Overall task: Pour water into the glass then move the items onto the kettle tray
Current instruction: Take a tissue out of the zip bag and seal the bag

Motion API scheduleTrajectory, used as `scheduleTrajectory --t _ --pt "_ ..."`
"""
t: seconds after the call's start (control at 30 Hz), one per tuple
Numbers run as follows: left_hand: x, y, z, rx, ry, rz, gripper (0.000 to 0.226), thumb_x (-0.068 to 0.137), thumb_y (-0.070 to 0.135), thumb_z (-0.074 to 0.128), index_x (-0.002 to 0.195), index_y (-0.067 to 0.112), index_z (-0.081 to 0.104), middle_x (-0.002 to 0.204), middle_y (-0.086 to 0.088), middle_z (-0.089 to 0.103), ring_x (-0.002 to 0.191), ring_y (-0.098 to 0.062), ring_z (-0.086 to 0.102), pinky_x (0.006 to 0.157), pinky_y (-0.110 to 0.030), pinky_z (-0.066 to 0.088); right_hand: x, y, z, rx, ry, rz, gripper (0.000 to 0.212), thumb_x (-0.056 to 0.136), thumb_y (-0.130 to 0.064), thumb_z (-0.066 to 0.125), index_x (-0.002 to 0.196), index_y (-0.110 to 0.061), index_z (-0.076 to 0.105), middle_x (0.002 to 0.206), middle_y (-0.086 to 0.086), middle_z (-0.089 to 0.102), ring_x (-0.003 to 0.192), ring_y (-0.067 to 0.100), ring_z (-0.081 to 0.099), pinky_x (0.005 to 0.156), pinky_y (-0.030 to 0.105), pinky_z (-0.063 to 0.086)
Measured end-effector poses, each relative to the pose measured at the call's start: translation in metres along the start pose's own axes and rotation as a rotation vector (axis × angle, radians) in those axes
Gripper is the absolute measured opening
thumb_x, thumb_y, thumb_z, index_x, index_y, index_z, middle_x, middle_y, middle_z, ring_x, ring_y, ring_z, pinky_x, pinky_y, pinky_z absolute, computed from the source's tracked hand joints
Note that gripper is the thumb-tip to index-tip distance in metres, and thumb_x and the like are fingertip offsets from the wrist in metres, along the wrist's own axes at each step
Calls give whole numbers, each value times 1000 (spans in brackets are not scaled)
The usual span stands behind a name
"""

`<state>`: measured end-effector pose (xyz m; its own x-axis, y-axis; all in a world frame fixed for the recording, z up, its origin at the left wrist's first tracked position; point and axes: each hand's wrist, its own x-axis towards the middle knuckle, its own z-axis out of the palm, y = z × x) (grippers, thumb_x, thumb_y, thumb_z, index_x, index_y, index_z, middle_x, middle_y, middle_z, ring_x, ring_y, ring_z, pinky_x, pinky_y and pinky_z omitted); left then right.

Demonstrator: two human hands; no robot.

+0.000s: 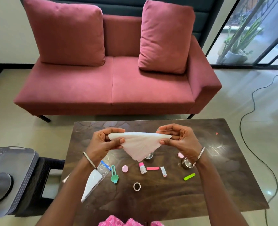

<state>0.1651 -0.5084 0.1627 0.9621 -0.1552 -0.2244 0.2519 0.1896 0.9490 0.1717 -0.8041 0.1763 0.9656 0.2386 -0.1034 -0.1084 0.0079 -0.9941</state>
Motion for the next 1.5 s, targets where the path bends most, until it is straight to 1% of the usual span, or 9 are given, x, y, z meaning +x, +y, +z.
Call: scheduleTrajectory --t 0.27,0.47,0.6,0.77,0.9,1.1,1.2,1.37,1.5 --pt "-23 -8 5 257 103 142 25 72 1 80 95 9 75 87 -7 76 81 -23 74 66 -32 62 -16 -2 -3 -67 -15 -8 35 64 -12 86 98 -11 78 102 10 77 96 21 74 84 26 59" --pt "-34 -23 -1 353 203 165 17 72 11 81 89 10 77 79 -4 75 70 -19 72 60 -31 61 -18 12 -3 9 6 76 24 70 2 82 92 -6 79 88 14 76 80 14 73 71 20 58" --pt "-33 -35 -3 261 226 39 17 74 20 78 88 12 75 81 -4 73 75 -19 70 59 -32 61 -18 28 2 48 31 147 25 70 -10 84 94 -5 78 91 14 77 83 17 72 74 23 58" --pt "-18 -57 -6 43 250 -181 16 87 18 68 95 5 69 85 -13 75 73 -20 73 59 -30 60 -9 57 20 308 183 350 23 74 -13 79 96 -8 75 93 15 74 87 23 72 78 43 63" --pt "10 -74 -8 -119 372 -396 19 86 18 70 96 1 68 75 -12 75 62 -17 72 55 -25 58 13 80 37 350 420 464 18 85 1 71 102 -5 65 89 14 71 73 19 73 62 35 61" --pt "72 -108 -17 -247 495 -586 22 85 13 72 98 -2 64 66 -10 73 53 -13 69 50 -24 58 68 119 46 508 723 625 21 80 8 73 97 3 62 82 16 68 54 15 69 52 26 59" --pt "108 -127 -24 -245 540 -636 17 85 11 72 92 -2 64 70 -12 72 51 -12 68 49 -24 58 100 141 46 579 792 732 17 80 9 73 95 7 64 78 17 67 55 18 66 49 22 58" --pt "169 -163 -42 -225 562 -720 15 83 9 73 84 0 62 64 -13 68 45 -14 64 43 -25 56 143 186 36 771 799 868 14 87 3 67 76 0 60 50 8 65 39 10 63 43 18 54" --pt "210 -194 -56 -217 557 -804 19 82 13 75 83 0 62 52 -10 66 43 -13 63 56 -34 61 173 220 27 814 836 924 15 91 4 62 77 2 59 48 9 65 38 11 63 40 19 53"
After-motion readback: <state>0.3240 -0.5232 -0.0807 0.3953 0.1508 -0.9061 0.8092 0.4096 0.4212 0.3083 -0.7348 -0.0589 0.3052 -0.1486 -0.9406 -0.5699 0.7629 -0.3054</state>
